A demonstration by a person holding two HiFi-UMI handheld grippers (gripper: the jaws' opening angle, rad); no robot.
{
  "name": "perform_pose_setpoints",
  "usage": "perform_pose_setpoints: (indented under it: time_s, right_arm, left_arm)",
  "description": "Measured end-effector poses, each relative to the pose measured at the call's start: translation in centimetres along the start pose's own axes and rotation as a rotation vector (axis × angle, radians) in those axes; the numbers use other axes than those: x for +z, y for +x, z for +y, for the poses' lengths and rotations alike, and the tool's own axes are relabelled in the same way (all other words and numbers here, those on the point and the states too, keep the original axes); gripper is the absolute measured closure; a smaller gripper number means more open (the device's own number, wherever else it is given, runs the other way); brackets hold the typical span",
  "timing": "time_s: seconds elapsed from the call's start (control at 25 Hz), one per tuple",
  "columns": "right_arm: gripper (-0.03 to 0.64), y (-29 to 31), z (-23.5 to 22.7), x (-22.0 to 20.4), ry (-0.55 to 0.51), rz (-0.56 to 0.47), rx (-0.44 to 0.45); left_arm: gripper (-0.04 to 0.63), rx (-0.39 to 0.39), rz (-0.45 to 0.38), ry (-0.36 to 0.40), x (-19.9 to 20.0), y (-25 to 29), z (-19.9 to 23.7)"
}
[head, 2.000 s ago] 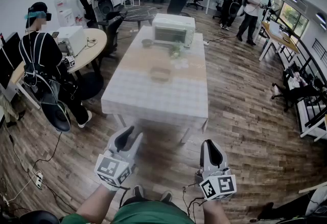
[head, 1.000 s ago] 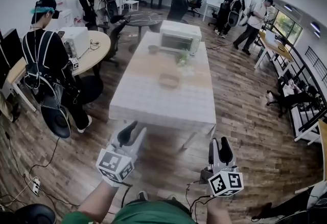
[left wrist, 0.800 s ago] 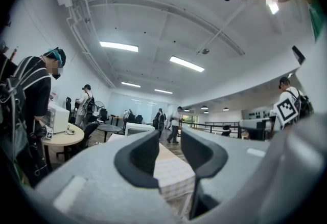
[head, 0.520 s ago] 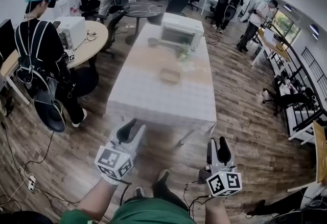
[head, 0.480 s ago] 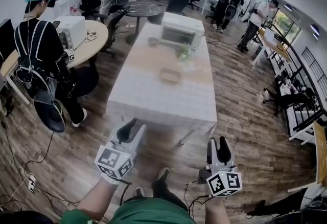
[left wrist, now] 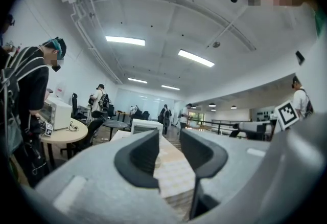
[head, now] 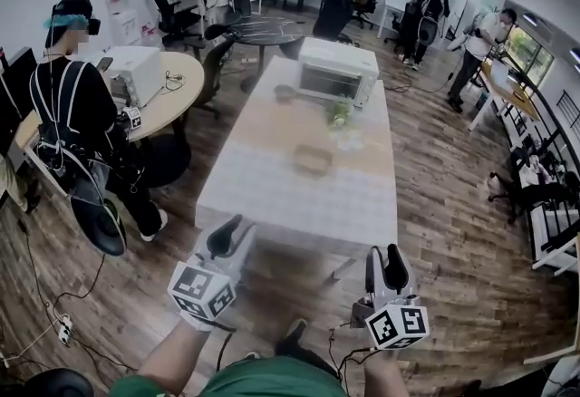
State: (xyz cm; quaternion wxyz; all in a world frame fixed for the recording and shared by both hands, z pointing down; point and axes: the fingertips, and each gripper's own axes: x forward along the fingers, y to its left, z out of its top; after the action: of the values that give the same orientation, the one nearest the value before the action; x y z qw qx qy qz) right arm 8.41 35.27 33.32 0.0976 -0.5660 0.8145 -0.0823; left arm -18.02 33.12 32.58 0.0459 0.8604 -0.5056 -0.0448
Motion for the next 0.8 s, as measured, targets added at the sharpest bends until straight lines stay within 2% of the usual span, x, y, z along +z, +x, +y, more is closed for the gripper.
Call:
perform_pose_setpoints:
  time_s: [0.4, 0.8]
  right_arm:
    - [0.454, 7.5, -7.8, 1.1, 0.046, 0.002, 0.044]
    - [0.454, 10.5, -13.2, 1.6, 0.056, 0.006, 0.078]
  left_arm:
    - [0.466, 0.06, 0.038, 0.019, 0.0, 9.5, 0.0]
    - [0.466, 0.068, 0.055, 0.028, -0.6, 15.9, -1.8]
